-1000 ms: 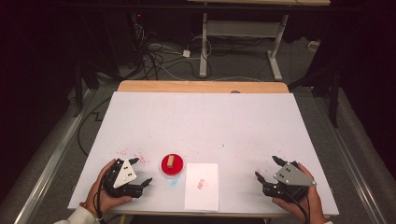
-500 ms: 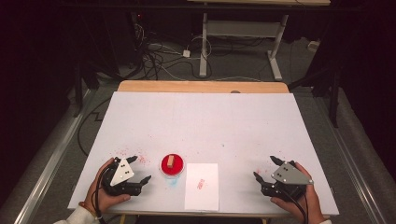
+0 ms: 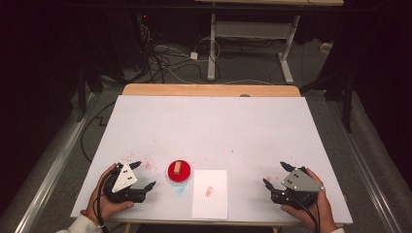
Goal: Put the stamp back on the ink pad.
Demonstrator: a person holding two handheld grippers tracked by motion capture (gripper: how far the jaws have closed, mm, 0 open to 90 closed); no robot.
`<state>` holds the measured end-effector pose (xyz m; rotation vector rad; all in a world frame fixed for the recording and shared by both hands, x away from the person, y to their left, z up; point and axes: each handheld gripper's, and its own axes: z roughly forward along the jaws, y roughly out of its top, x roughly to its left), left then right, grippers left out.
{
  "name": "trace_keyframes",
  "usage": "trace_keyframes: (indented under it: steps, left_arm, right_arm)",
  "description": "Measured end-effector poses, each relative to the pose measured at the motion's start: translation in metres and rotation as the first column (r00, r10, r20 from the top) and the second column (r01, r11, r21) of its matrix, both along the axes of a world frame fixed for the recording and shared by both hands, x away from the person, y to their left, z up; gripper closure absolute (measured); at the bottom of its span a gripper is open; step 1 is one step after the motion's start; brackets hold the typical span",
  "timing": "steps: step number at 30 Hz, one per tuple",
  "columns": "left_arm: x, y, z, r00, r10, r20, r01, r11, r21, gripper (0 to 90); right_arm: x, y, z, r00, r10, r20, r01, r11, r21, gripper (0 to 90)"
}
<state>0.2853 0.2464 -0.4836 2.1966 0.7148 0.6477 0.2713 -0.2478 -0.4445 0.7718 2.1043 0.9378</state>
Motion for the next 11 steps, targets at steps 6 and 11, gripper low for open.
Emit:
trace_keyframes:
  steps: [6,11]
  left_arm:
    - [0.0011,0.0012,0.0005,0.9999,0.013,0.002,-0.013,0.9999,-0.001,17.7]
    - [0.0021,0.0029,-0.0006,0.9998,0.022,-0.004,-0.022,0.9998,-0.003,17.7]
  right_arm:
    - [0.0016,0.0000,-0.0007,1.0000,0.005,0.001,-0.005,1.000,0.002,25.8]
    - [0.0051,0.0011,-0.0013,0.9999,0.010,-0.006,-0.010,1.000,0.007,25.8]
